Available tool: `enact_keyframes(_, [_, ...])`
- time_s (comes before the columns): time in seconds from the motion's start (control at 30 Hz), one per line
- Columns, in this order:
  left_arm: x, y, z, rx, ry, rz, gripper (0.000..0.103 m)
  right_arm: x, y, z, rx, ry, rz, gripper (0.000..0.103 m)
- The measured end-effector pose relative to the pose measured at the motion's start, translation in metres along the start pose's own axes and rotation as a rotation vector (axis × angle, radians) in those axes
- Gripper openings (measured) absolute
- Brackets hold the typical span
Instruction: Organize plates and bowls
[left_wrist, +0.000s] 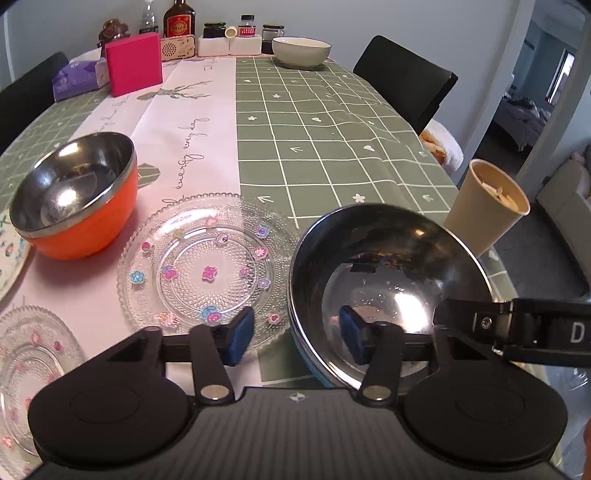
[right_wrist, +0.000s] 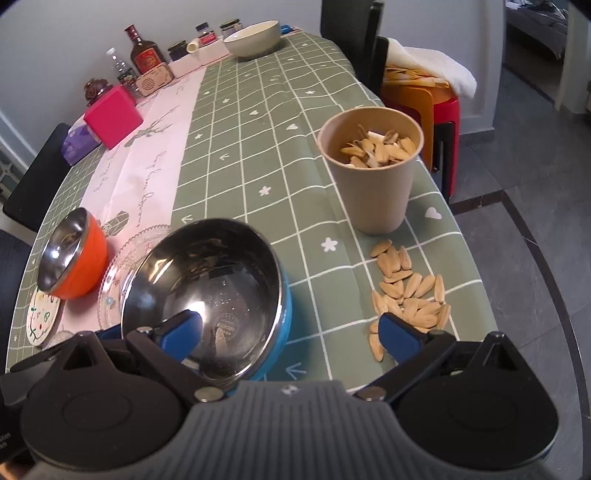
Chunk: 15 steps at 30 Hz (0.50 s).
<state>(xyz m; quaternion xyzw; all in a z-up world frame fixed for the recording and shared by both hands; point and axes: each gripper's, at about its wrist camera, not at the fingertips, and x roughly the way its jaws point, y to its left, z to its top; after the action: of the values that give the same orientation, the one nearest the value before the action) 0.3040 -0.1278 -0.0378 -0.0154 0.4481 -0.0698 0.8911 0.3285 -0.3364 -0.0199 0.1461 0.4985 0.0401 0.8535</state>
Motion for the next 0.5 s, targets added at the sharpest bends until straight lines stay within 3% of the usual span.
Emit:
enact_keyframes(0.13, [0.001,-0.002,-0.001,0.018,0.005,0.005,0.040,0.007,0.002,-0.003,-0.037,0.029,-0.010,0.061])
enact_keyframes(0.17, [0.001,-0.001,-0.001,0.014,0.009,-0.004,0.038,0.009,0.003,-0.005,-0.046,0.037,-0.009,0.048])
enact_keyframes(0.3, [0.000,-0.002,0.001,0.024,0.020,-0.030,0.018,0.006,0.005,-0.010,-0.063,0.006,0.005,0.040])
enact_keyframes(0.4, [0.000,-0.005,0.002,0.031,0.027,-0.017,0.018,0.002,0.010,-0.011,-0.097,-0.013,0.021,0.024])
enact_keyframes(0.5, [-0.002,-0.006,0.003,0.035,0.044,-0.023,0.017,0.000,0.012,-0.012,-0.108,-0.030,-0.001,0.020])
